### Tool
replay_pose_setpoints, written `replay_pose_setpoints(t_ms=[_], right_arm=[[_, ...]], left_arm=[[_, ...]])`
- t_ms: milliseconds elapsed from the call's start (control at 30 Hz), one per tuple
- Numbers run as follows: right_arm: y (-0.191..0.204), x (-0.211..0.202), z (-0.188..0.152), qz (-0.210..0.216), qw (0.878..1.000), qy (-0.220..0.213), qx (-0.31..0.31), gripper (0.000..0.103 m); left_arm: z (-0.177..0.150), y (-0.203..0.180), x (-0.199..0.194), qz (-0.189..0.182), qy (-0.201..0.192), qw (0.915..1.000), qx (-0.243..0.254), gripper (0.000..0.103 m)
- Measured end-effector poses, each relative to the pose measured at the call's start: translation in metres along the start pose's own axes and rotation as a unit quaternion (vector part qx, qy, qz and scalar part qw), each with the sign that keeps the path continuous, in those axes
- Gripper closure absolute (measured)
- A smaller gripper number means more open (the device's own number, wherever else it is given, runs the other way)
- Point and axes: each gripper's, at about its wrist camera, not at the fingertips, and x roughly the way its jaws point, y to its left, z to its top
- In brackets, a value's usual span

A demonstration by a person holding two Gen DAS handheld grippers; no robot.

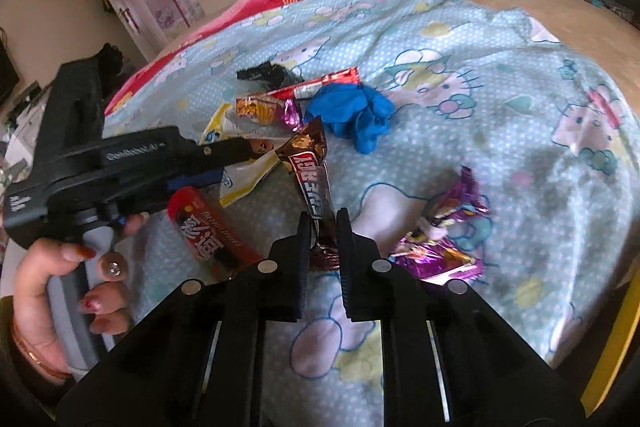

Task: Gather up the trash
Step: 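Grasp the yellow-white snack wrapper with the left tool while the right tool grasps the brown chocolate wrapper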

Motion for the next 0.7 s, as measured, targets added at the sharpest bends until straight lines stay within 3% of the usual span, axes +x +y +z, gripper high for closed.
replay_pose_setpoints(t_ms=[133,467,700], right_arm=[[-0.004,-0.014,0.002,-0.001,1.000,-0.018,0.009,0.094],[0.003,-0.040,0.000,0.003,0.999,-0.044,0.006,0.094],[0.003,-0.061,0.003,0.003,0.998,-0.065,0.005,0.094]], left_arm=[[0.000,-0.002,-0.006,0.003,-0.016,0.9999,0.005,0.074],[-0.002,-0.027,-0.056,-0.008,-0.097,0.9937,0.056,0.076],[-0.012,-0.047,-0.081,-0.016,-0.116,0.9888,0.092,0.076]])
